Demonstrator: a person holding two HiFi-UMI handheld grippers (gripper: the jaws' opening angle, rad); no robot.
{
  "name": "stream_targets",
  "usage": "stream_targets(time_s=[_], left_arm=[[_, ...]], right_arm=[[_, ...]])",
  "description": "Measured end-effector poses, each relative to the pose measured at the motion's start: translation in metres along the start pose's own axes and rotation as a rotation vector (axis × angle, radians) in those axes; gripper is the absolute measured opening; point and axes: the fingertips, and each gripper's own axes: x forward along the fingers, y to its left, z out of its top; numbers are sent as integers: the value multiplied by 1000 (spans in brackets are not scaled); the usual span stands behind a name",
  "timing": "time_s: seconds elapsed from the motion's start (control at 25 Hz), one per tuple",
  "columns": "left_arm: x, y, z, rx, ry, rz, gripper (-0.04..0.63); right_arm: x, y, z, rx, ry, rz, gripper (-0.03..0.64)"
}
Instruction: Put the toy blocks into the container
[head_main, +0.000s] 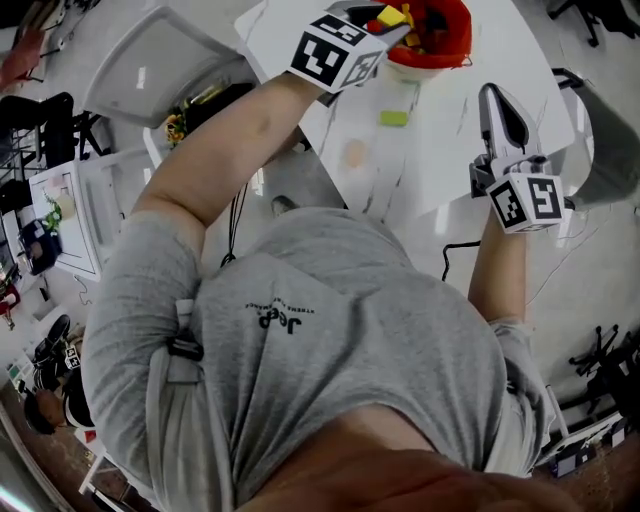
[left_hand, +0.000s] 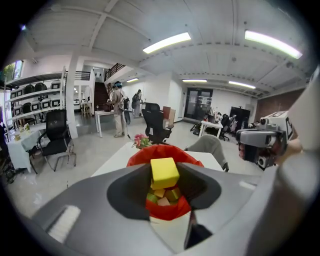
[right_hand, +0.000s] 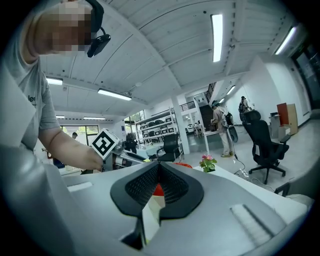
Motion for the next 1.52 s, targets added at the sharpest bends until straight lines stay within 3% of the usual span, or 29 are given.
stream_targets(time_s=[0.48,0.56,0.64,0.96,1.08,1.24,1.52], left_arm=[[53,-13,-1,25,54,-24,222],[54,-16,1,19,47,-38,320],[51,-17,3,21,34,-39,347],[12,-19,4,-27,-27,-39,350],[-11,-24,-3,-75,-61,-55,350],[-36,-36,-32,-115,-54,-80,350],[-60,-75,-127,-167,66,-131,350]], right_arm=[[-24,-25,-8,19,-9,-41,4],[-26,-24,-9,17,-13,-41,4],[-28,-23,-9,16,-14,-40,3],[-20,-3,-5,0,-2,-25,5],[-17,10,-3,-11,1,-15,4],[-16,27,-1,-26,4,-21,4],[-23,59,-13,-43,15,-45,4]])
